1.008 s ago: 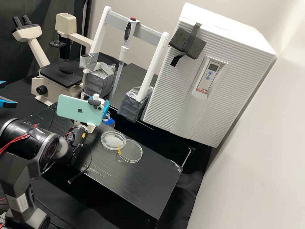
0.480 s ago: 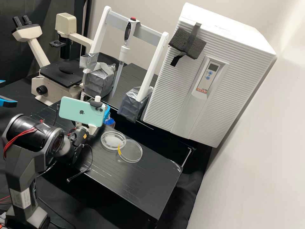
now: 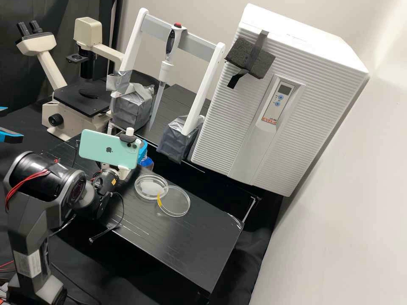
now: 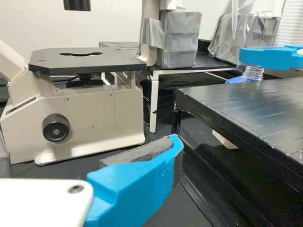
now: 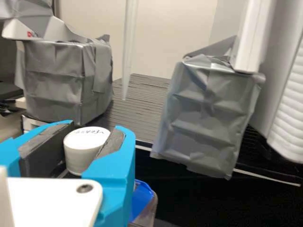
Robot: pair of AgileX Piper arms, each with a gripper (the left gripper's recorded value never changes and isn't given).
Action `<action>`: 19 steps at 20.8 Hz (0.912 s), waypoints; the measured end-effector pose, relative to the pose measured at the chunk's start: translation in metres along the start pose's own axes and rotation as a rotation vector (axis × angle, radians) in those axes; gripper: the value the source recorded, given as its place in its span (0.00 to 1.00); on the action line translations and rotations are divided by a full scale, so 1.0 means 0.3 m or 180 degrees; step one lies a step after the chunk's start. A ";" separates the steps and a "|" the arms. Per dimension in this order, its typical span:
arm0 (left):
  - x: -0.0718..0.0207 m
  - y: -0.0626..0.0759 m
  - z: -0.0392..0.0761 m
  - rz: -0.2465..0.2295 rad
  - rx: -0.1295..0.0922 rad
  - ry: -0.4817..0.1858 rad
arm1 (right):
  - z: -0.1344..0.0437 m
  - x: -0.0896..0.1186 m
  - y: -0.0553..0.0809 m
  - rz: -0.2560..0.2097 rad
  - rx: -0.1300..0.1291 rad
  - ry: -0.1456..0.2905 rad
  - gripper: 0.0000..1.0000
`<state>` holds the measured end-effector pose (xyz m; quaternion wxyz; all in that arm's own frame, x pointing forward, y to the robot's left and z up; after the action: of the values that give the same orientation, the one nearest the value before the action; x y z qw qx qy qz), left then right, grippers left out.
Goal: Close the bottle
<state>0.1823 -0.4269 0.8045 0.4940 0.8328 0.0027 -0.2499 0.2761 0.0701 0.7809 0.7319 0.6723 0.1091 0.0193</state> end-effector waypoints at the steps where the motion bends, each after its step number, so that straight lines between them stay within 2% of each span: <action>1: 0.000 0.001 -0.002 0.0014 -0.0009 0.0016 | 0.005 0.000 0.002 0.0007 0.0000 -0.0016 0.00; 6: 0.001 0.003 -0.002 0.0036 -0.0018 0.0033 | 0.020 0.002 0.007 0.0057 0.0012 -0.0079 0.00; 8: 0.002 0.003 -0.001 0.0034 0.0023 0.0027 | 0.022 0.002 0.010 0.0071 -0.0005 -0.0088 0.00; 12: 0.002 0.003 -0.001 0.0034 0.0023 0.0027 | 0.023 0.002 0.011 0.0073 -0.0018 -0.0091 0.00; 19: 0.002 0.003 -0.001 0.0034 0.0023 0.0027 | 0.026 0.005 0.000 0.0069 0.0027 -0.0138 0.00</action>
<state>0.1832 -0.4272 0.8051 0.4922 0.8357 -0.0006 -0.2437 0.2790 0.0627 0.7812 0.7310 0.6768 0.0860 0.0122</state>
